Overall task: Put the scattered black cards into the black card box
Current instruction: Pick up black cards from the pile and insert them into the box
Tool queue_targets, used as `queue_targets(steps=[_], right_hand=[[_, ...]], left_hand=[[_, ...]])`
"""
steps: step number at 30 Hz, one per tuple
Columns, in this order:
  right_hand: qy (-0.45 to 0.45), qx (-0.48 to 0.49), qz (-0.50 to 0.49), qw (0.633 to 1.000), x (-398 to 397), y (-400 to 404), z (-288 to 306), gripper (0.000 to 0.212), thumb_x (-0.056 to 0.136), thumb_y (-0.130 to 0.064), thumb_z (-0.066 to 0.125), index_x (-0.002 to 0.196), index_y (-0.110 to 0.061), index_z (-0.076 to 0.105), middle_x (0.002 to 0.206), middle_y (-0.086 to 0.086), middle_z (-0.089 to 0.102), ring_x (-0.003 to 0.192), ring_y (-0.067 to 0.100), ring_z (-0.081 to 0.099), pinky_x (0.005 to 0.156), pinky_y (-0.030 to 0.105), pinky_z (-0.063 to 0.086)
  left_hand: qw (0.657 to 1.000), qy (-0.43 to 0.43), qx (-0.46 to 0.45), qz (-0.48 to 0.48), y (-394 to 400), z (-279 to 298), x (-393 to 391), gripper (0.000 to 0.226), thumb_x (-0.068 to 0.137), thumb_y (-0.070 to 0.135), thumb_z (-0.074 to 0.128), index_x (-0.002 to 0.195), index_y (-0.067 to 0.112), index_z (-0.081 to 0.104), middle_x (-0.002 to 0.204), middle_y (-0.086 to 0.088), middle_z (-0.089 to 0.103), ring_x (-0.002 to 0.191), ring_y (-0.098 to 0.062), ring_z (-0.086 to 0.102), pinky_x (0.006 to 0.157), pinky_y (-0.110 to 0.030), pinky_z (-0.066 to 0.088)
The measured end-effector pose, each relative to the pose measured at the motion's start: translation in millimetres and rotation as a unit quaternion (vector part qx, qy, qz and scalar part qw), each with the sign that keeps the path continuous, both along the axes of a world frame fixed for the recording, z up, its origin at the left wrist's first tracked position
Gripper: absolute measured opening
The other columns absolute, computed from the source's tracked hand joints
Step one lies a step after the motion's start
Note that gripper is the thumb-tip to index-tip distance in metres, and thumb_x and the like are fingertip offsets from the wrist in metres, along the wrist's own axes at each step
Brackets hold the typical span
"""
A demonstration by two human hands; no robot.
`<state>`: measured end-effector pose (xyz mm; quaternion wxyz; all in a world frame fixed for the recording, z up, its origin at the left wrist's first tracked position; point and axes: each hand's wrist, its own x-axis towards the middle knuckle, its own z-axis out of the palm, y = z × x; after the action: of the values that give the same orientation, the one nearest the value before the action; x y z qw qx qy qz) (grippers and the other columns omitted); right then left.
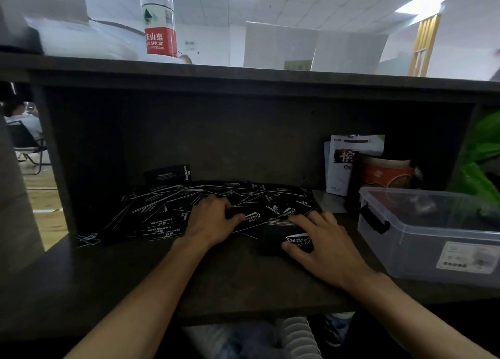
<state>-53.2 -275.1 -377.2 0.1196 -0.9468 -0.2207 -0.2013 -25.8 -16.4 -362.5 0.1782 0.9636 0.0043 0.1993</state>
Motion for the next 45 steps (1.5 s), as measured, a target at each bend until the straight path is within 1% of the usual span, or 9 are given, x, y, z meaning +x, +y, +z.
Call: queue_targets(steps=[6, 13, 17, 25, 28, 30, 34, 42, 45], right_hand=[[-0.014, 0.016, -0.027, 0.999, -8, 8, -1, 0.070, 0.078, -0.079, 0.026, 0.138, -0.044, 0.037, 0.121, -0.014, 0.045, 0.116, 0.010, 0.034, 0.096, 0.041, 0.041], [-0.024, 0.023, -0.017, 0.999, -7, 8, -4, 0.068, 0.082, -0.077, 0.033, 0.142, -0.045, 0.034, 0.144, -0.009, 0.030, 0.133, 0.013, 0.026, 0.106, 0.047, 0.037], [-0.028, 0.048, 0.008, 0.998, -7, 9, -7, 0.073, 0.087, -0.068, 0.048, 0.150, -0.047, 0.018, 0.158, -0.007, 0.012, 0.144, 0.016, 0.016, 0.114, 0.047, 0.030], [-0.021, 0.006, -0.008, 1.000, -5, 16, -5, 0.068, 0.083, -0.074, 0.036, 0.142, -0.041, 0.030, 0.133, -0.012, 0.040, 0.124, 0.010, 0.030, 0.101, 0.043, 0.039], [-0.021, 0.029, -0.020, 0.999, -7, 20, -6, 0.065, 0.079, -0.076, 0.033, 0.135, -0.043, 0.034, 0.125, -0.013, 0.042, 0.117, 0.009, 0.031, 0.097, 0.042, 0.040], [-0.017, 0.032, -0.022, 0.999, -8, 20, -5, 0.066, 0.077, -0.078, 0.030, 0.133, -0.044, 0.035, 0.122, -0.014, 0.042, 0.115, 0.008, 0.032, 0.096, 0.041, 0.041], [-0.019, 0.024, -0.020, 0.999, -10, 19, -4, 0.067, 0.077, -0.078, 0.029, 0.134, -0.043, 0.036, 0.123, -0.013, 0.043, 0.116, 0.009, 0.033, 0.097, 0.041, 0.041], [-0.019, 0.024, -0.021, 0.999, -13, 20, -3, 0.063, 0.081, -0.076, 0.035, 0.134, -0.042, 0.038, 0.123, -0.013, 0.044, 0.117, 0.011, 0.034, 0.097, 0.043, 0.041], [-0.023, 0.029, -0.021, 0.999, -13, 20, -3, 0.063, 0.080, -0.076, 0.035, 0.133, -0.041, 0.039, 0.122, -0.012, 0.044, 0.118, 0.012, 0.035, 0.097, 0.044, 0.042]], left_hand=[[1.000, 0.010, 0.019, 0.002, -1, -5, 4, 0.052, 0.075, 0.055, 0.074, 0.112, 0.023, 0.058, 0.117, -0.003, 0.055, 0.111, -0.022, 0.053, 0.095, -0.037, 0.044], [0.962, -0.066, -0.230, -0.129, -10, 9, -6, 0.015, 0.092, 0.013, 0.063, 0.092, 0.028, 0.066, 0.091, 0.010, 0.068, 0.090, -0.006, 0.064, 0.079, -0.027, 0.052], [0.925, 0.002, -0.274, -0.264, -22, 16, -16, 0.019, 0.092, 0.010, 0.062, 0.094, 0.025, 0.073, 0.095, 0.012, 0.072, 0.094, 0.002, 0.066, 0.079, -0.015, 0.051], [0.849, 0.156, -0.389, -0.323, -23, 12, -13, 0.027, 0.098, 0.011, 0.052, 0.102, 0.022, 0.076, 0.108, 0.000, 0.073, 0.102, -0.013, 0.069, 0.078, -0.024, 0.055], [0.912, 0.075, -0.338, -0.219, -15, 7, -3, 0.020, 0.097, 0.023, 0.056, 0.093, 0.030, 0.074, 0.095, 0.008, 0.074, 0.090, -0.005, 0.070, 0.076, -0.026, 0.053], [0.983, -0.036, -0.168, -0.068, -4, -2, 6, 0.010, 0.094, 0.035, 0.060, 0.094, 0.032, 0.069, 0.093, 0.010, 0.070, 0.091, -0.008, 0.068, 0.080, -0.028, 0.053], [0.997, -0.002, 0.047, 0.055, 8, -16, 12, 0.050, 0.084, 0.062, 0.059, 0.117, 0.024, 0.063, 0.119, -0.005, 0.055, 0.112, -0.023, 0.056, 0.094, -0.039, 0.047], [0.997, 0.031, 0.047, 0.045, 5, -15, 12, 0.058, 0.083, 0.061, 0.061, 0.130, 0.027, 0.055, 0.131, -0.007, 0.047, 0.125, -0.026, 0.045, 0.102, -0.041, 0.038], [0.999, 0.000, -0.033, 0.027, 2, -9, 8, 0.042, 0.080, 0.047, 0.073, 0.113, 0.029, 0.055, 0.117, 0.001, 0.054, 0.113, -0.019, 0.052, 0.096, -0.036, 0.042]])
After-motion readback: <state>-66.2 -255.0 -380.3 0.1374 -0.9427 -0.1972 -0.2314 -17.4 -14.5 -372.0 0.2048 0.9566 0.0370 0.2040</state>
